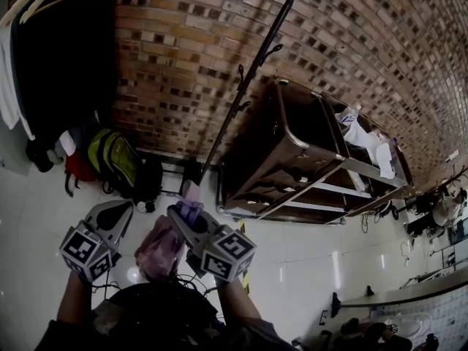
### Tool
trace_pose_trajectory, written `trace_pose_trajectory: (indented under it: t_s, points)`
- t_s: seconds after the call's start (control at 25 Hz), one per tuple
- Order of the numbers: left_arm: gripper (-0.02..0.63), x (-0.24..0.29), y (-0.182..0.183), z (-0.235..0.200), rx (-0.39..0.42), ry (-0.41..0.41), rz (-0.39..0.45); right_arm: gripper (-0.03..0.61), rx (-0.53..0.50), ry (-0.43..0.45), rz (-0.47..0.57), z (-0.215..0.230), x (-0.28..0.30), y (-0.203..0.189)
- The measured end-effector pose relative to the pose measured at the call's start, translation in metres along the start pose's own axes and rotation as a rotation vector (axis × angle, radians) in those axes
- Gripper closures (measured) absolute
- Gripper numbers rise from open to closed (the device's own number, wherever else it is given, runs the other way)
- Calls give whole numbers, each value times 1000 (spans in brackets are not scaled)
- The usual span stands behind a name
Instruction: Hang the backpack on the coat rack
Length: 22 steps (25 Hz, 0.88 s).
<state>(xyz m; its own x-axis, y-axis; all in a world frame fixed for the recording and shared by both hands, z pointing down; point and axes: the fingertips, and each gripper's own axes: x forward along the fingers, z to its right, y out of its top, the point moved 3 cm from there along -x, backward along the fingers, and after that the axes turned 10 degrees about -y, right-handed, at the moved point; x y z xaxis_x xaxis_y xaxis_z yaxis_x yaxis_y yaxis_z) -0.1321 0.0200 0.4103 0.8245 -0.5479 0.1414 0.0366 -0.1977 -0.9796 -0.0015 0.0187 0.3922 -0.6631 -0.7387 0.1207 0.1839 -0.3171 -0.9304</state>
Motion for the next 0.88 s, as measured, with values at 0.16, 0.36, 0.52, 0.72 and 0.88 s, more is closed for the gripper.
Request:
trace_pose_trajectory:
  t_s: [0.16,0.36,0.52,0.72,0.88]
  points:
    - [575,49,14,-13,-9,19,-30,561,-57,24,-11,49,14,25]
    - [575,99,27,-37,9,62,-3,561,-152,39,-33,100,32,48]
    - [575,129,37,-48,13,66,31,561,-187,28,-37,139,40,72]
    - [575,165,50,-66,32,53,26,561,-201,9,-59,182,58,93]
    - [575,191,48,-93,54,26,10,561,-182,-2,-73,208,79,103]
